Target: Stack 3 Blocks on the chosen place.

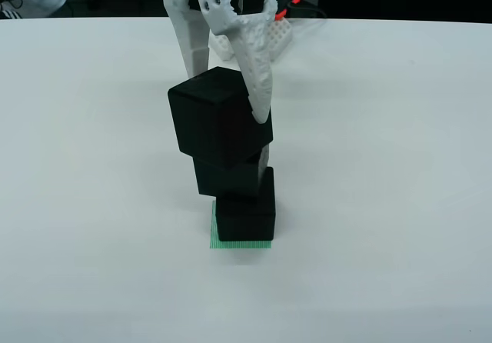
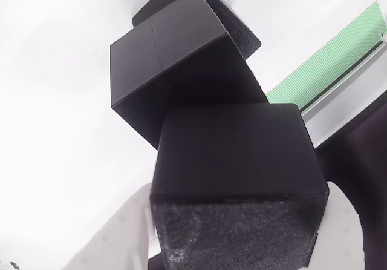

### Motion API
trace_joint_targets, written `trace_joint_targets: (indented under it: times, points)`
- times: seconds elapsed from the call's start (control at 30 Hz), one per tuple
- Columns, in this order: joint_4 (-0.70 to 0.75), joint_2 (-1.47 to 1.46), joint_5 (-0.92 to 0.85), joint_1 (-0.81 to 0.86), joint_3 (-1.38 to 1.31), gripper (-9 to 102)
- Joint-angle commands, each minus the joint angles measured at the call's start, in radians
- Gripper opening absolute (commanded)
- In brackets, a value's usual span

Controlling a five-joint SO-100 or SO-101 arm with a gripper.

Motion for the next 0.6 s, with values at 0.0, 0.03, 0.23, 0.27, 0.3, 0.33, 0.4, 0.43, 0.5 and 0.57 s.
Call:
trace_joint_targets:
  times: [0.0, 0.03, 0.23, 0.27, 0.3, 0.33, 0.4, 0.43, 0.5, 0.57]
  points:
    - [0.012, -0.003, -0.002, -0.006, -0.021, 29]
    - [0.012, 0.000, -0.002, -0.009, -0.021, 29]
    - [0.023, 0.021, -0.002, -0.012, -0.035, 29]
    - [0.025, 0.025, -0.003, -0.009, -0.037, 29]
    - [0.025, 0.028, -0.003, -0.008, -0.037, 29]
    - [0.025, 0.032, -0.005, -0.008, -0.038, 29]
    - [0.029, 0.032, -0.005, -0.005, -0.051, 29]
    - [0.032, 0.032, -0.005, -0.005, -0.055, 29]
    - [0.034, 0.032, 0.002, -0.003, -0.066, 29]
    - [0.035, 0.032, 0.003, -0.003, -0.075, 29]
